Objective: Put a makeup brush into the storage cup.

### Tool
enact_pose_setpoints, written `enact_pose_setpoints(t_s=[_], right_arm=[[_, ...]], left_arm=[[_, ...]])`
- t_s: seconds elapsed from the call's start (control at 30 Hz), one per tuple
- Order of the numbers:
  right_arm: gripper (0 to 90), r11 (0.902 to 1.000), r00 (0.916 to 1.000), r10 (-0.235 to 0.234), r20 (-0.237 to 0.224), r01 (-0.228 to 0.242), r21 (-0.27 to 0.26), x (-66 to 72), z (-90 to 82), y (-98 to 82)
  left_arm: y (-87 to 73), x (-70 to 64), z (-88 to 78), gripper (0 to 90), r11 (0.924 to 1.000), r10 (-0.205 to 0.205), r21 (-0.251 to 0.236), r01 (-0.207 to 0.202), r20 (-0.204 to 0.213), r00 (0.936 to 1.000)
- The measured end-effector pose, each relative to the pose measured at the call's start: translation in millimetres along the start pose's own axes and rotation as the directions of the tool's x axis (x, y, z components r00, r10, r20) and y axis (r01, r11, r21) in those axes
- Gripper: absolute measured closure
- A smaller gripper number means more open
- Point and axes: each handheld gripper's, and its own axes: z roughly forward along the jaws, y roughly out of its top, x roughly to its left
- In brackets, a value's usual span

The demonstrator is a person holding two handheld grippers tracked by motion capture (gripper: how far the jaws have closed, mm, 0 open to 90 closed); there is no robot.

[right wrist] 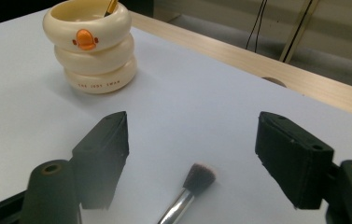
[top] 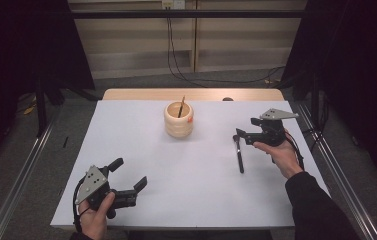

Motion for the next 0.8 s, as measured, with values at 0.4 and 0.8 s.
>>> enact_pose_setpoints(t_s=[0.4, 0.8], right_arm=[[35.5, 0.9811, 0.9969, 0.062, -0.048, -0.052, 0.186, -7.7, 17.5, 4.5], [48.7, 0.9258, 0.9954, 0.092, -0.026, -0.076, 0.37, -13.7, 26.7, 2.3]], left_arm=[[-0.3, 0.1, -0.2, 2.0, 1.0, -0.002, 0.003, 0.002, 0.002, 1.0], [-0.8, 1.1, 0.0, 2.0, 1.0, -0.002, -0.001, 0.002, 0.003, 1.0]])
